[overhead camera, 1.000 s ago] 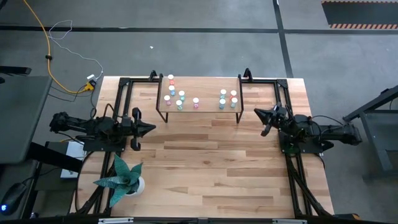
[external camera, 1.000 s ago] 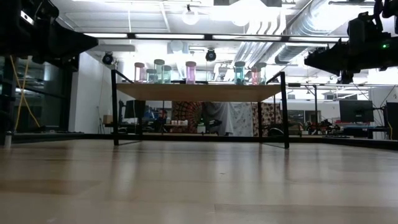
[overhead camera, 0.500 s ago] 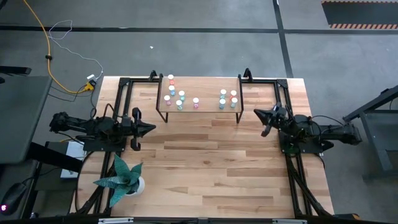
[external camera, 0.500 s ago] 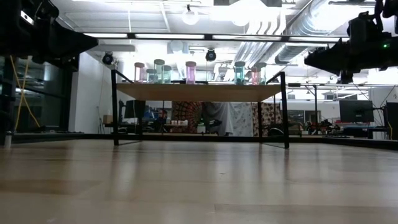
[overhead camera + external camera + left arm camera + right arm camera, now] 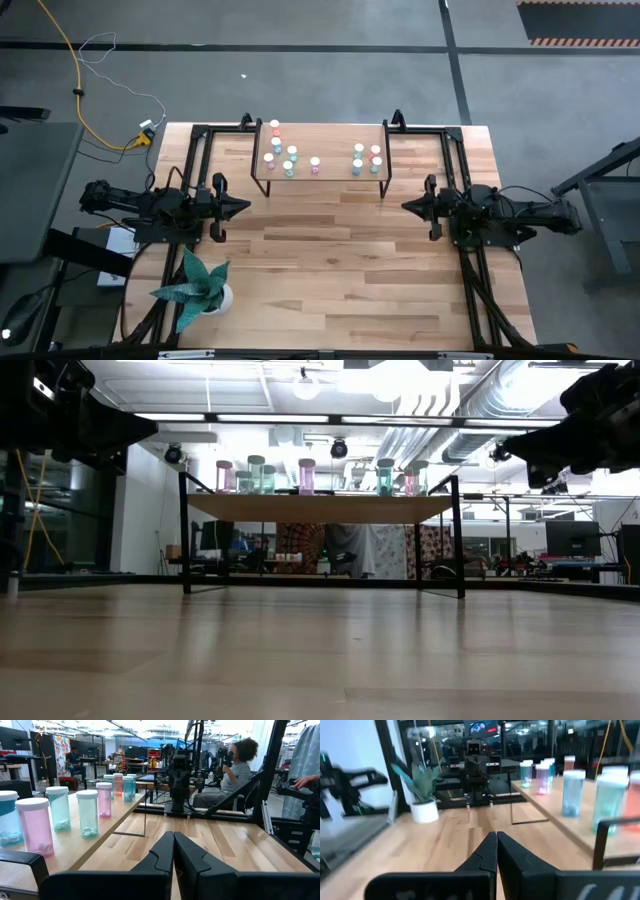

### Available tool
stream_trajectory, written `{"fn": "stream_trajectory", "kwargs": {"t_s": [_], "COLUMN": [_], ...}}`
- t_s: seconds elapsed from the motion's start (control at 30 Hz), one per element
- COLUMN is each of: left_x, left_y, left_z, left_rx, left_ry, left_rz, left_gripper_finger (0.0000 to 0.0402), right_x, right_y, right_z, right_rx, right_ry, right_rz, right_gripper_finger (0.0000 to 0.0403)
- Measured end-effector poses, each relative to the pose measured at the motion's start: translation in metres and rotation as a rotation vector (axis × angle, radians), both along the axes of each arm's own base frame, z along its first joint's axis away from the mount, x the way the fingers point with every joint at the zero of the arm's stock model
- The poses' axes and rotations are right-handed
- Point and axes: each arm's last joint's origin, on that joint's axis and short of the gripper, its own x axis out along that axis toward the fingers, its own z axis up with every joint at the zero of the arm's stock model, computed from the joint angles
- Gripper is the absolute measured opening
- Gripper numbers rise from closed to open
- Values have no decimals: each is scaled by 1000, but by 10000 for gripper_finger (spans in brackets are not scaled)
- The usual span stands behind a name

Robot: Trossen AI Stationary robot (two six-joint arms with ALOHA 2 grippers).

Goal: Pick and place medicine bottles onto shelf by color
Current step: Return to Home Position

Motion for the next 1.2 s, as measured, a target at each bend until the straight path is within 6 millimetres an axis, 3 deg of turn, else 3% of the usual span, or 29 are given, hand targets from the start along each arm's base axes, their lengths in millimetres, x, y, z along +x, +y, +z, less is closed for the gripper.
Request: {"fn": "stream_trajectory", "kwargs": {"t_s": [0.17, 0.33, 0.97, 1.2], "left_x": [0, 0, 0, 0], "left_y": [0, 0, 0, 0], "left_z": [0, 0, 0, 0], "left_rx": [0, 0, 0, 0], "left_ry": [0, 0, 0, 0], "left_rz": [0, 0, 0, 0], "left_gripper_finger": [1, 1, 1, 1], "right_x": [0, 0, 0, 0], "right_y": [0, 0, 0, 0], "right_z": [0, 0, -1, -1], "right_rx": [131, 51, 62, -14], "right_ry": [-3, -1, 9, 10], "right_rz": [4, 1, 1, -6], "right_gripper_finger": [0, 0, 0, 0]}}
